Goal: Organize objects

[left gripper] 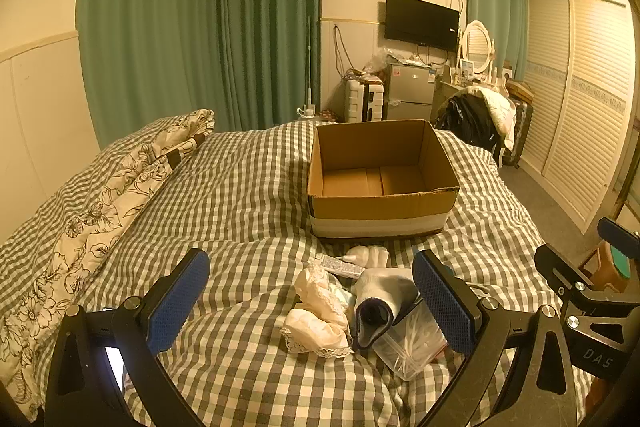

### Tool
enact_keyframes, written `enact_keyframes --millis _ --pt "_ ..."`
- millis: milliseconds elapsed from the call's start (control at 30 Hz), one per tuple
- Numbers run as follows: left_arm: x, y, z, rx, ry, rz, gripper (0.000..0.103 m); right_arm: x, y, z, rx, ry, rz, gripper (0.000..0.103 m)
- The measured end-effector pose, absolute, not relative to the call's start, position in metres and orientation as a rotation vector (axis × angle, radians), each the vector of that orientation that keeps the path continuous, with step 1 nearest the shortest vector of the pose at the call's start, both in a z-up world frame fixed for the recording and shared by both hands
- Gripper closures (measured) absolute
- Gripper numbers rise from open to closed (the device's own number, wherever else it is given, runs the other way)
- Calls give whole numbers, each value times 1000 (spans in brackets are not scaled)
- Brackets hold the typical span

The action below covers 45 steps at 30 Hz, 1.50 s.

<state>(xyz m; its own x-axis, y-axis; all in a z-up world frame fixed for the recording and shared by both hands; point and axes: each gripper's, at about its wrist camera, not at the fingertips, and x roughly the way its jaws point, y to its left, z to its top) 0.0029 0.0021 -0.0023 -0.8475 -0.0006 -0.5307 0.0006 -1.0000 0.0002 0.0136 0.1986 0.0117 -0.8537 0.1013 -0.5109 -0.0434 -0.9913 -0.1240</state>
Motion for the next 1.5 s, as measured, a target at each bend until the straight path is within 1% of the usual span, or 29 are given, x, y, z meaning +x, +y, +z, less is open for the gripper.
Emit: enact_keyframes --millis 733,1300,1500 --pt "5 4 -2 870 -7 -3024 0 13 187 17 -812 -186 2975 0" --pt "21 4 19 831 -4 -3066 0 34 185 33 -748 -211 2999 0" --pt "14 -4 3 928 3 -3047 0 35 186 31 -759 -213 2993 0"
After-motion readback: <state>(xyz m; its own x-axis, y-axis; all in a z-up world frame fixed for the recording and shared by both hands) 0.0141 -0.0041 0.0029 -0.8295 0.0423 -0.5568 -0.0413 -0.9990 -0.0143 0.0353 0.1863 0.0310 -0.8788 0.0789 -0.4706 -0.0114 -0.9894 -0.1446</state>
